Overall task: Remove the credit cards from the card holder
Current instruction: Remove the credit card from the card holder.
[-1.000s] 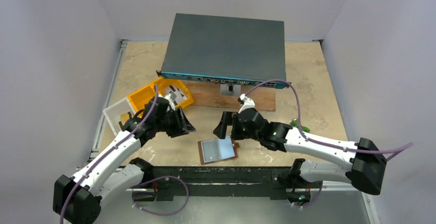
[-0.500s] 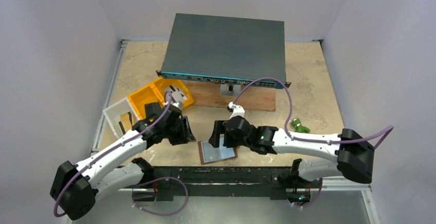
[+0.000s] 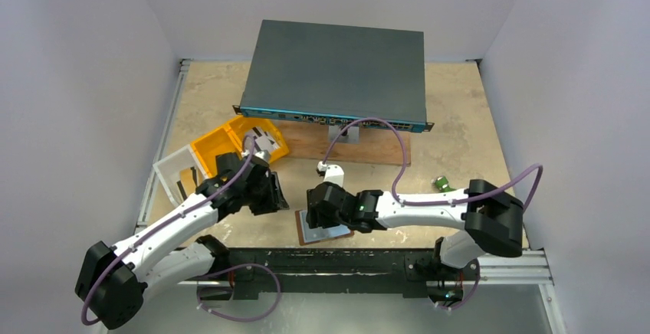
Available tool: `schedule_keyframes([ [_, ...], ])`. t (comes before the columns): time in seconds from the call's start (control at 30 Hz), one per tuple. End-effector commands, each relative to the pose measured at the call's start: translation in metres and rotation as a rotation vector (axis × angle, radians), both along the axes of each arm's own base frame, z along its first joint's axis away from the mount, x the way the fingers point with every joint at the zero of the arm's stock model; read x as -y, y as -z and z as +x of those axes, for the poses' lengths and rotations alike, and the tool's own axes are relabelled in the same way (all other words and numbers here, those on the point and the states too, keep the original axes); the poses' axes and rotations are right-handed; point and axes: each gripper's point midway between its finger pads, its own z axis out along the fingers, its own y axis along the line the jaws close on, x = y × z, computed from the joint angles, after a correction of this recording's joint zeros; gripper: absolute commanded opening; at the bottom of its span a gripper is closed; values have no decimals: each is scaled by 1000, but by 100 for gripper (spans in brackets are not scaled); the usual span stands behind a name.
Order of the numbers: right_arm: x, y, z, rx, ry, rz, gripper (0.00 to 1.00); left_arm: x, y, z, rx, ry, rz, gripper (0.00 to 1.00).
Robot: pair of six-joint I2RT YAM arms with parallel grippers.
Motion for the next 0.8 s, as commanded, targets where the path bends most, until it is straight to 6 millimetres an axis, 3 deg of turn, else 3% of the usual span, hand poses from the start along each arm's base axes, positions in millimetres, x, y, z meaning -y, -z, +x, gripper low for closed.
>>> schedule_keyframes([
  [0.0, -6, -1, 4, 17, 17, -31, 51, -4, -11, 8, 44, -10, -14, 41],
  [0.3, -14, 22, -1, 10, -4, -119, 51, -6, -6, 6, 28, -10, -31, 41],
  [0.77, -5, 63, -11, -66, -8, -255, 49, 4, -1, 7, 7, 22, -65, 39],
])
